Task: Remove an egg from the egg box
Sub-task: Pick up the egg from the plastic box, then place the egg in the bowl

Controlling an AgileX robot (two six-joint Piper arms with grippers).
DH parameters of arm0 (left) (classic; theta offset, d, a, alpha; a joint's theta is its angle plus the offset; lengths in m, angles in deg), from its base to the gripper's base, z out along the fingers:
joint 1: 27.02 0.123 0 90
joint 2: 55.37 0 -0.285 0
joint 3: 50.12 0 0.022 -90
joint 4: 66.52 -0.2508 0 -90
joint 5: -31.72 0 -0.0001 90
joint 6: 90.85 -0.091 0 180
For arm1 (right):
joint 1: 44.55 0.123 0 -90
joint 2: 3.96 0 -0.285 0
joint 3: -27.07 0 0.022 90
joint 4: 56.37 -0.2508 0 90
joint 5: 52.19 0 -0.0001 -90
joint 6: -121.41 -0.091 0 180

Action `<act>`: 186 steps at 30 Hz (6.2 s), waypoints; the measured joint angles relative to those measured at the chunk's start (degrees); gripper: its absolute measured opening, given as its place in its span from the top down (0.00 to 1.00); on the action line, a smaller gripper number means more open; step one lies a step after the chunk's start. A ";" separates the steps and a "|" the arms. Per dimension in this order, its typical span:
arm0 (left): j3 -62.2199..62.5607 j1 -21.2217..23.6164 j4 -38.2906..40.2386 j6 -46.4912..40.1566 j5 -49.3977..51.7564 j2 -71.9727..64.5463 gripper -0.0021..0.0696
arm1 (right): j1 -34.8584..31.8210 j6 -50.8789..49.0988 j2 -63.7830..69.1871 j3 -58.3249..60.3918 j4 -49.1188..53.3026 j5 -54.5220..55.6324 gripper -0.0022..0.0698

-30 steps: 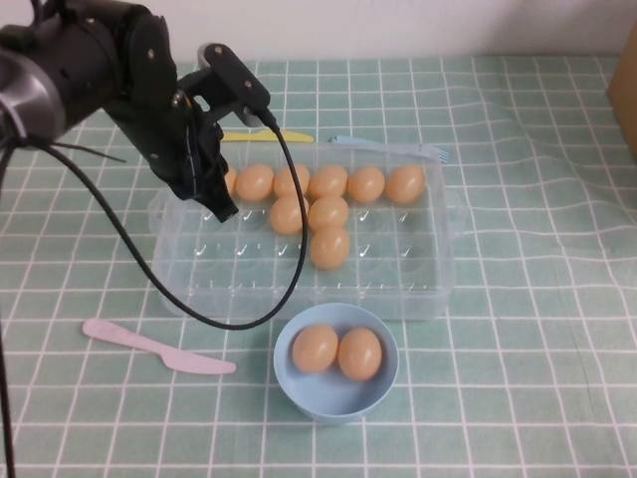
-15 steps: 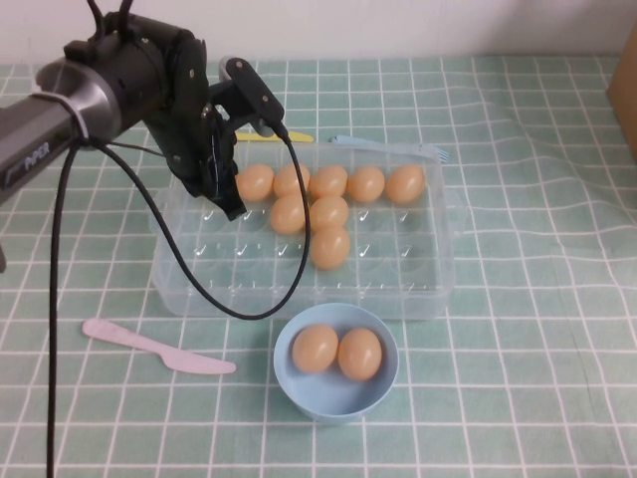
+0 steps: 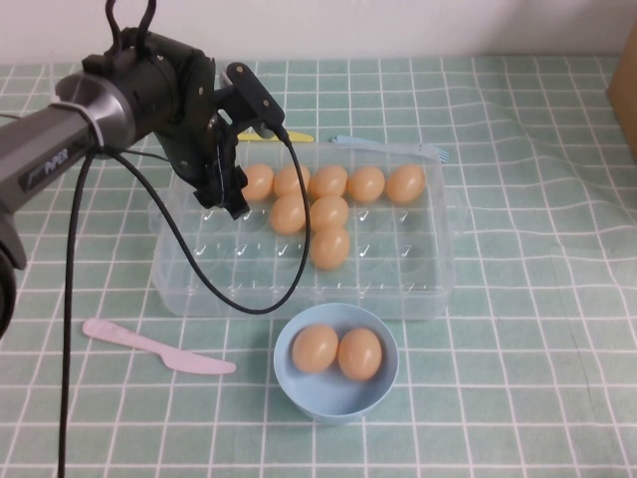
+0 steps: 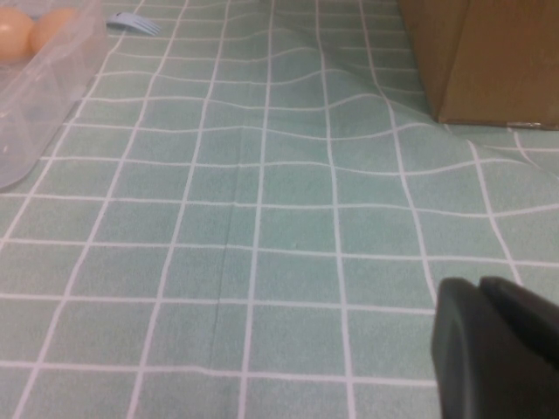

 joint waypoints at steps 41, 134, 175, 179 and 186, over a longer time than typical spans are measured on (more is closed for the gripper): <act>0.04 0.00 -6.41 10.19 -9.06 -4.51 0.32 | 0.00 0.00 0.00 0.00 0.00 0.00 0.99; 0.44 0.60 -7.07 13.42 -12.20 -6.79 0.49 | 0.00 0.00 0.00 0.00 0.00 0.00 0.99; -1.56 -14.69 7.08 16.42 20.00 16.40 0.49 | 0.00 0.00 0.00 0.00 0.00 0.00 0.99; -7.61 -18.52 7.61 16.03 20.13 18.91 0.49 | 0.00 0.00 0.00 0.00 0.00 0.00 0.99; -18.12 -21.05 9.08 14.02 19.88 21.65 0.49 | 0.00 0.00 0.00 0.00 0.00 0.00 0.99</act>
